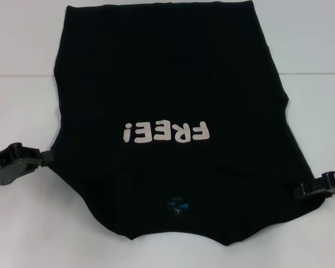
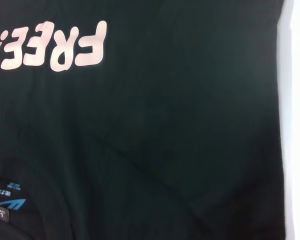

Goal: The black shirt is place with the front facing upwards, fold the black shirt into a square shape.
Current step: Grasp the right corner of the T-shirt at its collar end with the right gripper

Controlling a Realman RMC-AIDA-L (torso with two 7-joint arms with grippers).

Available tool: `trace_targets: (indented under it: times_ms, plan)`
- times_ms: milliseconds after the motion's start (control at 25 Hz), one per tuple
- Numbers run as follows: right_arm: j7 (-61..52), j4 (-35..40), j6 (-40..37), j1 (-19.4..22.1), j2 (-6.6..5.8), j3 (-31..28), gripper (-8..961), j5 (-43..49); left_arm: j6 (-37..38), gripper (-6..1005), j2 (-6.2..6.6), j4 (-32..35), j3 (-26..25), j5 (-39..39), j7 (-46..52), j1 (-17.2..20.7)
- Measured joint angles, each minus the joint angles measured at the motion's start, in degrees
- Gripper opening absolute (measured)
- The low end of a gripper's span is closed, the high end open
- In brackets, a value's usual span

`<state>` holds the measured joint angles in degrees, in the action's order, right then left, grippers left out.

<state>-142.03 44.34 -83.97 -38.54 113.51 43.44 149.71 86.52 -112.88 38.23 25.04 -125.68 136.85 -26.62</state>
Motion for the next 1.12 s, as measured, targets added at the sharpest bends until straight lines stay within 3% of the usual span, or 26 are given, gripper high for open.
trace_targets:
  times_ms: [680, 960, 1120]
  plan:
    - [0.5, -0.2, 0.5, -1.4, 1.36, 0.1, 866, -0.3, 0.0, 29, 0.03, 0.0, -0.7, 0.1, -0.2, -0.1]
    - [-1.7, 2.1, -1.8, 0.0, -0.52, 0.0, 866, 0.2, 0.0, 29, 0.06, 0.1, -0.8, 0.1, -0.3, 0.1]
    - [-2.3, 3.9, -2.8, 1.3, -0.75, -0.5, 866, 0.7, -0.2, 29, 0.12, 0.1, -1.0, 0.1, -0.4, 0.1]
